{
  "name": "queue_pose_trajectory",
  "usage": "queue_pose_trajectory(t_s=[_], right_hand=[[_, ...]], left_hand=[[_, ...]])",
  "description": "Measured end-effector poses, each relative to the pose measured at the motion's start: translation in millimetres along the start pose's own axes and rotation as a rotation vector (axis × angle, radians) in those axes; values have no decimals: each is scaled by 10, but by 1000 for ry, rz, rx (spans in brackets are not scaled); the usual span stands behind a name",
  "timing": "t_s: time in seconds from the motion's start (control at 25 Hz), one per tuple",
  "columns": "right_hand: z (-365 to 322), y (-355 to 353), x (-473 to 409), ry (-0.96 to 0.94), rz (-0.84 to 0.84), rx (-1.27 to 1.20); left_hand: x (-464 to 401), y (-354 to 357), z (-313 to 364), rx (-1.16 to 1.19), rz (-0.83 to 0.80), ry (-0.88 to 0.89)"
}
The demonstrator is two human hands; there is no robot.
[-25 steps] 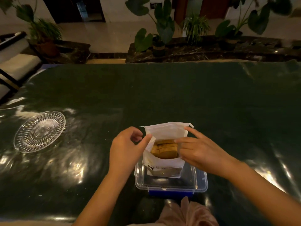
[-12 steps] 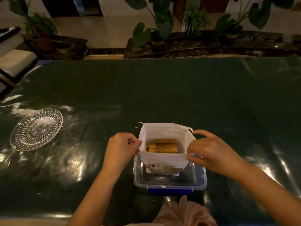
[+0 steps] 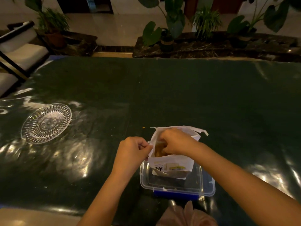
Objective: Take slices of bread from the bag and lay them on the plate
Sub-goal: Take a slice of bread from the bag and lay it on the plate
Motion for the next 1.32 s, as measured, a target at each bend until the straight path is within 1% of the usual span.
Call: queue_pose_trajectory(t_s=[0.08,0.16,0.4,0.52,0.68,0.96,1.08,1.2,1.32], right_hand=[[61,60,-141,175,-95,61],[149,129,-165,201,-82,110],[450,349,-32,89,85,128],[533,408,-17,61,162,147],[621,469,4,46,221,132],[754,345,252,34,240,-67],[727,266,390,-19,308,-64],[650,140,554,-70,410,-54],[614,-41,743,-112,508,-131]], left_hand=[[13,12,-4,23,-6,-5],[35,37,5,48,-12,-5],[105,125,64,108,-66,-11],[126,157,91,106,-88,-5],[164,192,112,124,-109,-3],[159,206,149,157,-129,2],[128,189,155,143,-123,34],[54,137,119,91,-98,63],[-20,80,63,43,-79,95]])
Point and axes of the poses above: each hand's wrist, its own x-axis away from the middle knuckle, its own y-axis out of the palm, z = x × y, the point moved 3 cm from there along -x, towards the middle knuckle, and after that the axes turned 6 degrees about -z, right-handed, at the moved point
